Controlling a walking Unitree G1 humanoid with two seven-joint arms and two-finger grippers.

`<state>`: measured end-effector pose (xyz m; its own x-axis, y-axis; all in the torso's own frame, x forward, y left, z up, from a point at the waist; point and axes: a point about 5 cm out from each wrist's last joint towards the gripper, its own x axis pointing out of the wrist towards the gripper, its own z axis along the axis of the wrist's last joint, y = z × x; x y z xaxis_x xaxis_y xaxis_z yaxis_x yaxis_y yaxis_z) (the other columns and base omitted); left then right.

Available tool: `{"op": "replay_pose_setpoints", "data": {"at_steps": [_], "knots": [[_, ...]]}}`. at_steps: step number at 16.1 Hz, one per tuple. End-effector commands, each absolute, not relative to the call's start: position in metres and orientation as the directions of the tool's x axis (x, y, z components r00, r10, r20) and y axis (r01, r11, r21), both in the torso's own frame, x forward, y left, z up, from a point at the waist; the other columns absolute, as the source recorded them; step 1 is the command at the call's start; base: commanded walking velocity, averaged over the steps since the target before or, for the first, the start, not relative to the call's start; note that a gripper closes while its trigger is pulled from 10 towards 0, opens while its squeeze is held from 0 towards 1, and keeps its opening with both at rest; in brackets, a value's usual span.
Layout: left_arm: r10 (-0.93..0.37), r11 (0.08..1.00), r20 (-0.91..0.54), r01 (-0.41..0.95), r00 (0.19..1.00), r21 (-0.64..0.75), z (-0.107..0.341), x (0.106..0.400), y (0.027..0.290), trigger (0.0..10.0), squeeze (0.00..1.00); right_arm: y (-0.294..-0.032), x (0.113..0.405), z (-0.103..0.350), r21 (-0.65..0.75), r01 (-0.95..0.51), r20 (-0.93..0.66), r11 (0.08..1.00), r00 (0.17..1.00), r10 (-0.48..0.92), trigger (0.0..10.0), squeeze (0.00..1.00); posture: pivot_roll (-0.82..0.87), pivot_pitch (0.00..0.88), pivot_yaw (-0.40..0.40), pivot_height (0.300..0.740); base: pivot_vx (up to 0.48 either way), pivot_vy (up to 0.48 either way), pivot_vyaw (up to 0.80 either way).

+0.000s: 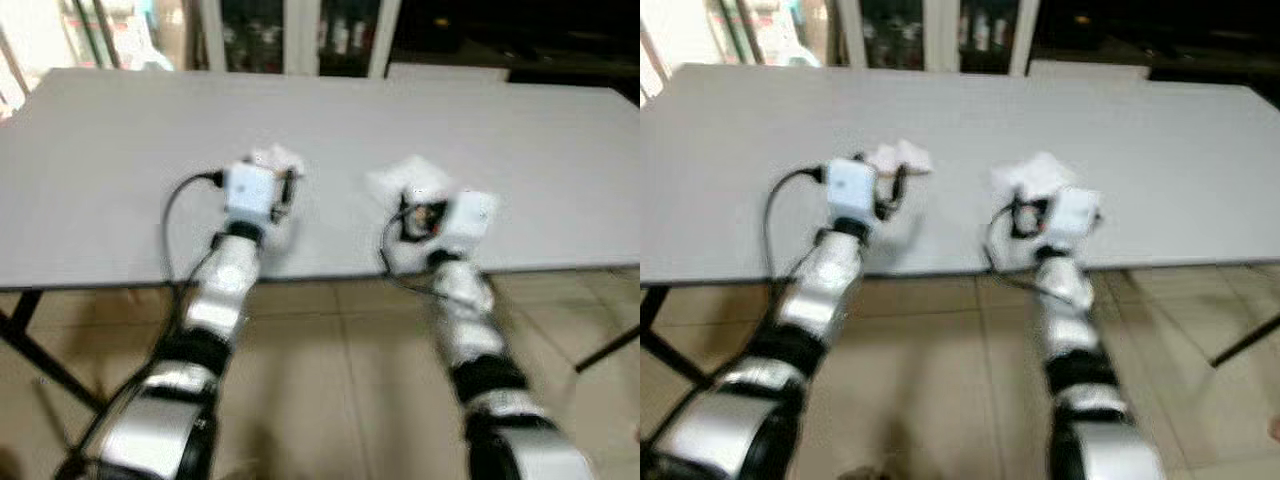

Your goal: Picking trash to rubbish bin

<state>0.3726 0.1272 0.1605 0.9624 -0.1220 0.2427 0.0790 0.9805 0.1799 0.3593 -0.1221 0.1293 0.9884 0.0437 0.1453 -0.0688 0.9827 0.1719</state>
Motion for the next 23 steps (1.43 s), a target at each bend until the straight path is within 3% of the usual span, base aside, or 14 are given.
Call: {"op": "replay_pose_setpoints", "data": {"at_steps": [1,4,11,16,23], "knots": [[-0.149,0.978,0.252,0.106,0.956,0.178,0.1644,0.3729,0.1168,10.0,0.0,-0.1334,0.3609,0.1316,0.162,-0.043,0.148,0.986,0.989,0.019,10.0,0.0,-0.04,0.039,-0.07,0.74,0.371,0.0,0.0],[-0.152,0.977,0.254,0.107,0.955,0.182,0.1646,0.3727,0.1167,10.0,0.0,-0.1335,0.3612,0.1318,0.165,-0.045,0.148,0.985,0.989,0.02,10.0,0.0,-0.04,0.035,-0.072,0.74,0.328,0.0,0.0],[-0.155,0.974,0.238,0.108,0.959,0.2,0.1592,0.3707,0.1151,10.0,0.0,-0.1313,0.3595,0.1273,0.157,-0.053,0.132,0.986,0.991,0.033,10.0,0.0,-0.04,0.038,-0.075,0.74,0.0,0.0,0.0],[-0.135,0.976,0.234,0.089,0.963,0.197,0.1583,0.371,0.1167,10.0,0.0,-0.1277,0.3593,0.1262,0.128,-0.077,0.126,0.989,0.99,0.06,10.0,0.0,-0.04,0.036,-0.081,0.74,0.0,-0.438,0.39],[-0.124,0.979,0.236,0.081,0.964,0.186,0.1576,0.3705,0.1174,10.0,0.0,-0.1269,0.361,0.1288,0.13,-0.092,0.13,0.987,0.989,0.075,10.0,0.0,-0.05,0.044,-0.087,0.74,0.0,-0.461,0.0]]}}
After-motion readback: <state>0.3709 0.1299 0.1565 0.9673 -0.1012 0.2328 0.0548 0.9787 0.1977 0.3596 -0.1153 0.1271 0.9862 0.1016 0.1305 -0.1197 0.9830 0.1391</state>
